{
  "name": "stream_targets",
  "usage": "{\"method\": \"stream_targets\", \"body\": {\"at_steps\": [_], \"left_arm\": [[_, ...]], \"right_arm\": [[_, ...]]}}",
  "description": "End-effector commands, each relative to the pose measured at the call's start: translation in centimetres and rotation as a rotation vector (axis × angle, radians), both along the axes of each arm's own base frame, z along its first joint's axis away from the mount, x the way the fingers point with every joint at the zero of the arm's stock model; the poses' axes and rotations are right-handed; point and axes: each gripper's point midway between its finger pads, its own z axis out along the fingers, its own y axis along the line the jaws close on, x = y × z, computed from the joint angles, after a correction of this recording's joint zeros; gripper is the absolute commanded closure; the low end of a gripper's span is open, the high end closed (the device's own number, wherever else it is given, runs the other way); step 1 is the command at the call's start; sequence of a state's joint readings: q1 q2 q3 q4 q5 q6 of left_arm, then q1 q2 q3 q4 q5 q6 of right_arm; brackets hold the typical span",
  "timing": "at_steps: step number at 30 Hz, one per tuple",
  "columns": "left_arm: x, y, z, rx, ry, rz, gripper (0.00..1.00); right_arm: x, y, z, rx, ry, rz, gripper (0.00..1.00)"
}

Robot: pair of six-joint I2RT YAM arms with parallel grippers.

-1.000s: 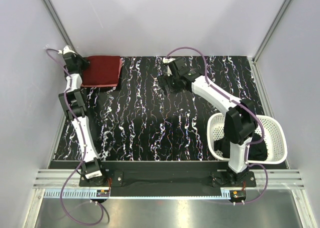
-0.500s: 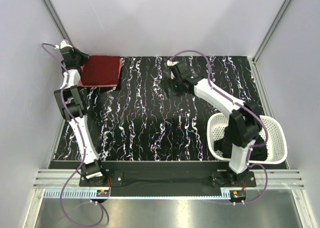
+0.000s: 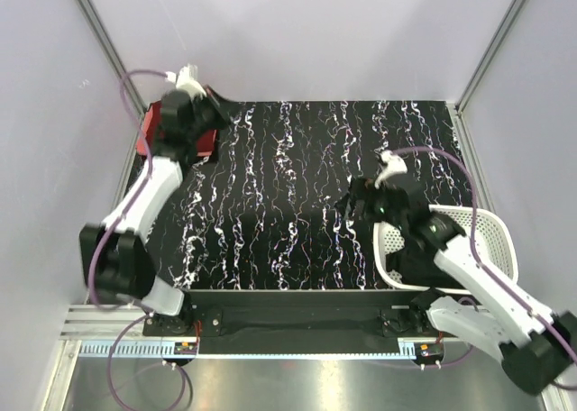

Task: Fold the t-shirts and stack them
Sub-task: Neatly place the folded tshirt to the corner

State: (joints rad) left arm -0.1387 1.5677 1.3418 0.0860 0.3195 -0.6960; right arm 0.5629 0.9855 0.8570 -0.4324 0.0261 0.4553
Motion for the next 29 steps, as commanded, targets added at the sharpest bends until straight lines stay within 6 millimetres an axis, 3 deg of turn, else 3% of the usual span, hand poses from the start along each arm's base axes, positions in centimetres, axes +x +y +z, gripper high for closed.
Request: {"method": "stream_targets", "body": {"at_steps": [1,2,3,4,5,6,7,8,9,10,11,12,13,14,15,17,18,19,20,22,24,25,29], "left_arm": [[-6.4,-1.0,-2.3,-0.057,0.069,-0.04,0.98],[-8.6,-2.6,-2.5,-0.055,0.073,-0.077,0.98],[-11.5,-3.0,-0.2,-0.071,0.009,-0.095,0.97],[-13.5,-3.3,-3.4,-0.07,0.069,-0.105,0.97],[-15.4,-4.3,-3.9,-0.085,0.073,-0.135,0.97],[-17.9,-4.4,-1.8,-0.156,-0.004,-0.151,0.97],[-19.7,-4.8,-5.1,-0.17,0.046,-0.164,0.96],[-21.0,-4.7,-5.5,-0.193,0.035,-0.167,0.96],[-22.2,-4.5,-5.8,-0.214,0.031,-0.169,0.96],[-24.0,-3.7,-4.3,-0.245,-0.038,-0.174,0.96],[-24.8,-3.3,-5.1,-0.258,-0.039,-0.171,0.96],[-25.8,-3.2,-7.2,-0.271,-0.01,-0.178,0.96],[-26.6,-3.0,-7.5,-0.292,-0.016,-0.189,0.96],[-28.0,-2.5,-6.6,-0.324,-0.067,-0.205,0.96],[-28.7,-2.6,-8.4,-0.351,-0.026,-0.217,0.96],[-30.6,-2.5,-8.2,-0.416,-0.059,-0.261,0.97],[-30.8,-2.6,-10.0,-0.464,-0.012,-0.262,0.97],[-31.1,-2.5,-10.4,-0.496,-0.006,-0.264,0.97],[-32.0,-1.9,-9.4,-0.549,-0.077,-0.273,0.97],[-31.9,-2.6,-11.0,-0.56,-0.015,-0.298,0.97],[-32.5,-3.3,-10.6,-0.546,-0.021,-0.363,0.98],[-32.2,-3.5,-12.5,-0.541,0.014,-0.358,0.98],[-31.9,-3.2,-12.4,-0.687,-0.014,-0.355,0.97]], "right_arm": [[-1.8,1.3,-0.2,0.252,0.009,-0.031,0.0],[-2.7,1.1,0.7,0.319,-0.025,-0.025,0.0],[-3.4,0.9,-1.3,0.344,-0.006,-0.036,0.0],[-3.8,0.7,-1.4,0.398,0.006,-0.065,0.0],[-4.7,0.5,-0.6,0.443,-0.027,-0.046,0.0],[-5.3,0.3,-2.1,0.463,0.0,-0.059,0.0],[-5.9,0.2,-2.4,0.489,0.007,-0.057,0.0],[-6.7,0.0,-1.6,0.539,-0.022,-0.043,0.0],[-7.3,-0.1,-3.5,0.567,0.024,-0.06,0.0],[-7.8,-0.2,-3.8,0.586,0.031,-0.06,0.0],[-8.4,-0.6,-3.0,0.628,-0.007,-0.055,0.0],[-9.0,-1.0,-4.3,0.622,0.032,-0.078,0.0],[-9.3,-1.5,-4.4,0.624,0.026,-0.093,0.0],[-9.5,-2.4,-3.3,0.656,-0.035,-0.11,0.0],[-9.9,-2.9,-4.3,0.615,0.01,-0.138,0.0],[-9.7,-3.1,-5.6,0.556,0.062,-0.173,0.0],[-9.7,-3.3,-5.6,0.539,0.059,-0.176,0.0],[-9.7,-3.5,-5.9,0.531,0.06,-0.188,0.01],[-9.8,-3.8,-5.2,0.557,0.027,-0.186,0.0],[-9.9,-3.8,-6.4,0.556,0.056,-0.2,0.0],[-9.9,-3.6,-8.3,0.557,0.132,-0.239,0.0],[-9.9,-3.6,-9.0,0.56,0.15,-0.251,0.0],[-10.5,-2.4,-9.0,0.608,0.166,-0.182,0.0]]}}
